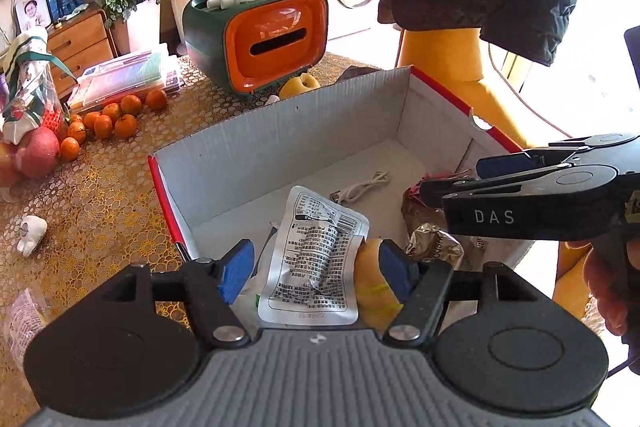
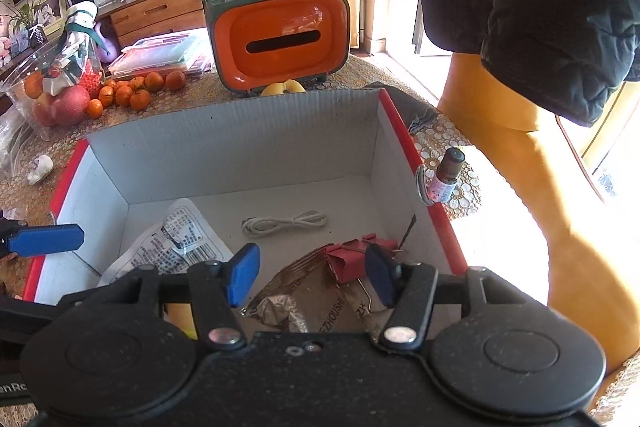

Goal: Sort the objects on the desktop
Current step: 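Open right gripper to drop binder clip into box while left lowers sachet, then open left gripper to release sachet into the red box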

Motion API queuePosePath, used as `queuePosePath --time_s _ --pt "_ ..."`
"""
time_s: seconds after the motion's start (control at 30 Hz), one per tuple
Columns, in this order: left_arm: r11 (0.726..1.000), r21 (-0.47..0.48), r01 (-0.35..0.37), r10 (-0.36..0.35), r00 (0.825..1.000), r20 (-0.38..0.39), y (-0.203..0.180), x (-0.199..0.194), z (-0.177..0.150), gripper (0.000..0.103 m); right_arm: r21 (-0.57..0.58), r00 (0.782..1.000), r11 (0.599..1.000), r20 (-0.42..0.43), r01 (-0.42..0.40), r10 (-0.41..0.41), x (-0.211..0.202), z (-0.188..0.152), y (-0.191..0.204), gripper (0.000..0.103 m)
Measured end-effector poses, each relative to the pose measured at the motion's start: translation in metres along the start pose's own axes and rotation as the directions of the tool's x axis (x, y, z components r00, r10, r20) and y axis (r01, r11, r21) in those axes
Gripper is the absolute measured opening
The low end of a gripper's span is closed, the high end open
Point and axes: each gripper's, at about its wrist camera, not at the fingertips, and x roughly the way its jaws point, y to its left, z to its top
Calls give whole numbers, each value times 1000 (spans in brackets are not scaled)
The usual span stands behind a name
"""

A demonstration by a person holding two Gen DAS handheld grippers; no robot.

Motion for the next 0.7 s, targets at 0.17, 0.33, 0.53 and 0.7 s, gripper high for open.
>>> queuePosePath --time_s 0.17,0.33,0.53,0.7 --pt "1000 -8 6 -6 999 46 -5 -37 -8 68 -29 999 1000 42 -3 5 -32 -4 8 58" --pt "1000 -30 7 -4 995 95 -6 -75 -20 68 -37 997 999 71 -35 38 -65 -10 16 58" --pt "998 -62 2 6 991 131 -3 -111 -40 68 -66 994 997 92 -50 56 -93 -23 29 58" --pt "997 -71 -16 27 988 149 1 -138 -58 68 -137 990 990 134 -33 52 -116 -39 46 64"
